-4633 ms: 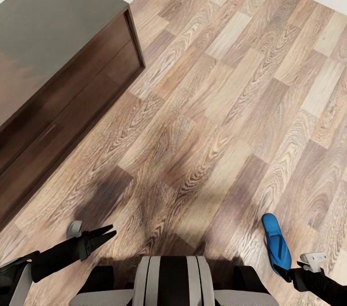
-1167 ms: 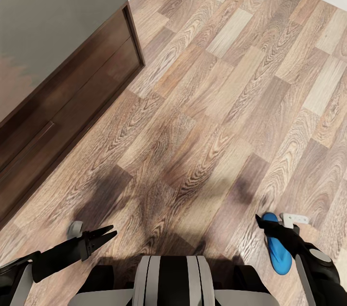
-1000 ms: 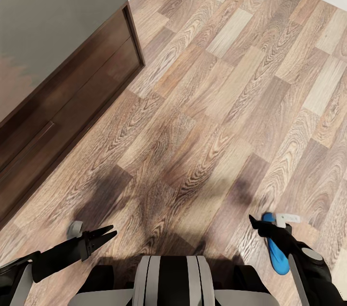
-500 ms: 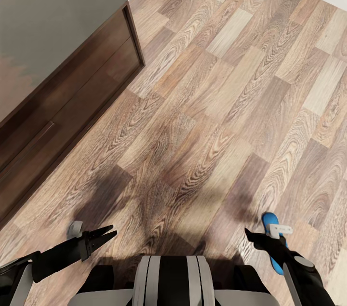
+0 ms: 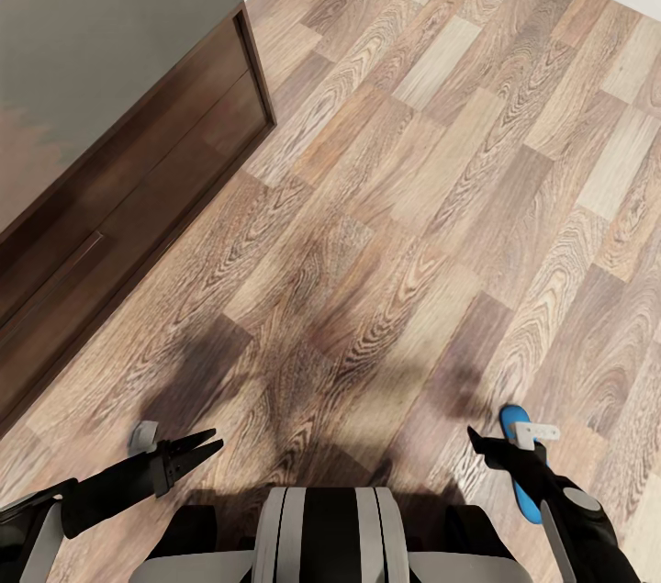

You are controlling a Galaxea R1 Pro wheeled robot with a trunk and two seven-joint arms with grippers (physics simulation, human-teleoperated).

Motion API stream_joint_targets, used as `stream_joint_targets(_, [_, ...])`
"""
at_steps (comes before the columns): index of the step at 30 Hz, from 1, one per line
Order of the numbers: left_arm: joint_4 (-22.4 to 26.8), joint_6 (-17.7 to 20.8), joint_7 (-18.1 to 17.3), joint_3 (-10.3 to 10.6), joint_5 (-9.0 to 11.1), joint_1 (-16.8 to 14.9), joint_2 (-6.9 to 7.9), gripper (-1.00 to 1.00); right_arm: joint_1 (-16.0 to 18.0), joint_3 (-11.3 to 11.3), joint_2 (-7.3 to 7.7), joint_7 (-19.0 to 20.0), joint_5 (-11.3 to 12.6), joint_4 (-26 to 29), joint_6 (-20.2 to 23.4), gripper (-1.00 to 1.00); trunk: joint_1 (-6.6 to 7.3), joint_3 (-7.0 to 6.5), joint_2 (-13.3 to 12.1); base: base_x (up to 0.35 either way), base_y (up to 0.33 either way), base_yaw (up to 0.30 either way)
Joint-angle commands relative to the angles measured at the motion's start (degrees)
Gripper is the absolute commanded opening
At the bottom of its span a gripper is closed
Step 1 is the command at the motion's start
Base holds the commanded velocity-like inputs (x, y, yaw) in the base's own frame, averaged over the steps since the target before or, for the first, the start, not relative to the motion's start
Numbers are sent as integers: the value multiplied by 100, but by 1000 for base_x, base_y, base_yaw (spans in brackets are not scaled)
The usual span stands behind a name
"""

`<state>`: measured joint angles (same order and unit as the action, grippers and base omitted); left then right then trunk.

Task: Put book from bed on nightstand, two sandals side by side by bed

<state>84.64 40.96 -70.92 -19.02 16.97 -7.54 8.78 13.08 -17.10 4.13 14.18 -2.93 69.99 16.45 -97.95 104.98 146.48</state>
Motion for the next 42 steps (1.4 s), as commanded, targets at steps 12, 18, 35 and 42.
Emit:
stream_joint_targets(12, [0, 53, -10, -5, 17, -1, 3, 100, 2, -21, 0, 41, 0, 16, -391, 100, 1, 2, 1, 0, 0, 0])
stream_joint_targets(18, [0, 53, -10, -4, 17, -1, 2, 100, 2, -27, 9, 41, 18, -16, -425, 100, 1, 2, 1, 0, 0, 0])
stream_joint_targets(35, [0, 53, -10, -5, 17, -1, 7, 100, 2, -117, 429, 41, 4, -54, -846, 100, 1, 2, 1, 0, 0, 0])
stream_joint_targets(42, [0, 51, -10, -5, 17, -1, 3, 100, 2, -126, 457, 41, -3, -109, -856, 100, 1, 2, 1, 0, 0, 0])
